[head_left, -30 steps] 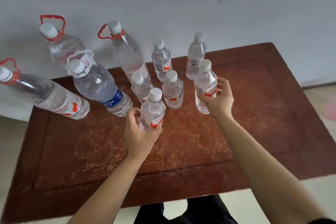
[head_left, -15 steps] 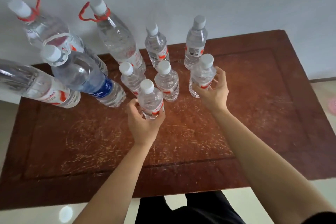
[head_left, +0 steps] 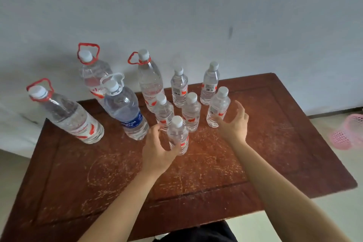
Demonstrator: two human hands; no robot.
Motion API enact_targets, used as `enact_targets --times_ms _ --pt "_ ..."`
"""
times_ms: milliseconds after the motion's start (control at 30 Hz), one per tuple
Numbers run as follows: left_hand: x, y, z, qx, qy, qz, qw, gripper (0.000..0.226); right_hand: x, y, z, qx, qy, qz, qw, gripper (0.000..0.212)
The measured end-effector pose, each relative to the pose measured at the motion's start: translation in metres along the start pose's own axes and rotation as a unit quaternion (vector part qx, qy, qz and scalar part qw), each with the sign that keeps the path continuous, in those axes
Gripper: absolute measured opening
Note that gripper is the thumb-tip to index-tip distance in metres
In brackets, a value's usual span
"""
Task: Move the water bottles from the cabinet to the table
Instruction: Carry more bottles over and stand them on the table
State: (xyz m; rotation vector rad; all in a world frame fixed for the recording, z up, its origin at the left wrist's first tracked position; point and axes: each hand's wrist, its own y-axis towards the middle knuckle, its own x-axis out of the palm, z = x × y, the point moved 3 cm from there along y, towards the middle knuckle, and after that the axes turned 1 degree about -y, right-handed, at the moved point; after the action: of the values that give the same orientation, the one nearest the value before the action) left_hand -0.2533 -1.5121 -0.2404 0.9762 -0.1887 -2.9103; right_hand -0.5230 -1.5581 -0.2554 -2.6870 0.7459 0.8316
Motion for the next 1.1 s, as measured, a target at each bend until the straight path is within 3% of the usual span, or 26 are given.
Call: enact_targets --times_ms 267,500,767,1000,1033,1100 --pt "-0.096 0.023 0.063 0.255 0.036 0.058 0.965 0.061 -0.053 -0.073 -0.076 -0.184 -0.067 0.127 0.972 0.071" --pt "-0.074 0.025 0.122 0.359 0.093 0.019 0.928 0.063 -0.139 -0.151 -0.073 -0.21 -0.196 0.255 0.923 0.063" --pt "0.001 -0.089 0.232 0.458 0.068 -0.134 0.876 0.068 -0.266 -0.293 -0.007 -0.081 -0.308 0.365 0.875 0.063" --pt "0.02 -0.273 0.351 0.595 0.021 -0.213 0.775 0.08 -0.387 -0.488 0.049 0.046 -0.328 0.5 0.8 0.064" --pt "0.022 -0.337 0.371 0.626 -0.001 -0.224 0.747 0.08 -0.408 -0.553 0.067 0.086 -0.331 0.524 0.78 0.064" --pt "0.022 -0.369 0.377 0.626 -0.008 -0.241 0.742 0.079 -0.416 -0.584 0.075 0.082 -0.339 0.533 0.771 0.063"
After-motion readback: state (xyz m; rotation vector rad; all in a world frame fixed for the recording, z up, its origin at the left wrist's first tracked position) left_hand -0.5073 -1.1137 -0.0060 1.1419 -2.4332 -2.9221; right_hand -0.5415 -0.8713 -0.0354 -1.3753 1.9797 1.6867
